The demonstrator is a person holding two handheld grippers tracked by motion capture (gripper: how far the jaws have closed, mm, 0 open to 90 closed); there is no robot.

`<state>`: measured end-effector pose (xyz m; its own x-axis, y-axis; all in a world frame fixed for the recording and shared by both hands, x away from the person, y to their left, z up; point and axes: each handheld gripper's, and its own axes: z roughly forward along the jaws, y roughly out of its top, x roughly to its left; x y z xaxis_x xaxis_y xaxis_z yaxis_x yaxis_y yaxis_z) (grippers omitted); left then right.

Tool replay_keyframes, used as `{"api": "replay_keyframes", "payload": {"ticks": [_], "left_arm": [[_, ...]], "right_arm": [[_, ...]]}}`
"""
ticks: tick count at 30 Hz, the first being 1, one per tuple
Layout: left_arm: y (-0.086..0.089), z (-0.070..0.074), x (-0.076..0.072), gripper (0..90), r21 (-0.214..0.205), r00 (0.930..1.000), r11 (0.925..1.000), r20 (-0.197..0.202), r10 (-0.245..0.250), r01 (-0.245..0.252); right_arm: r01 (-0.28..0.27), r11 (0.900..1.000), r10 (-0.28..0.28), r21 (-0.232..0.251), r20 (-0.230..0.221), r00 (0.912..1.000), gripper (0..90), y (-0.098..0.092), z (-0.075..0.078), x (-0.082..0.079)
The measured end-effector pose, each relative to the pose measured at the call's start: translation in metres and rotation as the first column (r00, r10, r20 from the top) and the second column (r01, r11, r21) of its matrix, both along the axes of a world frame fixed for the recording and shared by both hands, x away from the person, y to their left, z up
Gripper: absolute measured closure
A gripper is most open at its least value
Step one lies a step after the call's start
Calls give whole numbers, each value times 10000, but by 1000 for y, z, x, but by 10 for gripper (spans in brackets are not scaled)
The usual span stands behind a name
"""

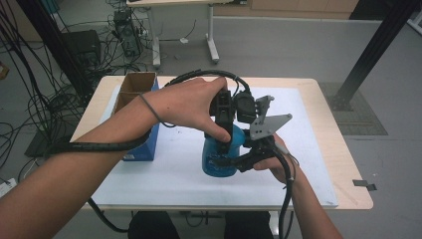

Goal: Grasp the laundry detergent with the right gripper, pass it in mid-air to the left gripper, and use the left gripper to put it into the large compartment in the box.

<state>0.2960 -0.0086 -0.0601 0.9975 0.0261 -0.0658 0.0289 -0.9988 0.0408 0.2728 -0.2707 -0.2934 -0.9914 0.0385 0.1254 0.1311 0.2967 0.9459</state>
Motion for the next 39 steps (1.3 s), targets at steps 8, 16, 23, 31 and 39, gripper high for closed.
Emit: {"api": "replay_keyframes", "payload": {"ticks": [8, 16, 23, 31, 39], "left_arm": [[1, 1, -1, 376, -22, 10000, 10000, 28, 52, -52], [1, 3, -3, 377, -45, 9999, 10000, 121, 76, -75], [2, 5, -3, 377, -68, 9998, 9999, 164, 108, -107], [4, 5, -3, 378, -73, 9993, 9997, 278, 246, -244], [4, 6, -3, 378, -57, 9992, 9996, 261, 293, -292]], "right_arm": [[-24, 10000, 24, 54, -12, 10000, 444, 0, -1, 0], [-18, 9997, 16, 233, 87, 10000, 440, 0, -3, 0], [57, 9993, -62, 382, 123, 9999, 435, -1, -6, -1], [326, 9978, -326, 581, -6, 9995, 346, -1, -9, -4], [1239, 9908, -1237, 551, -67, 9923, 156, -1, -12, -16]]}}
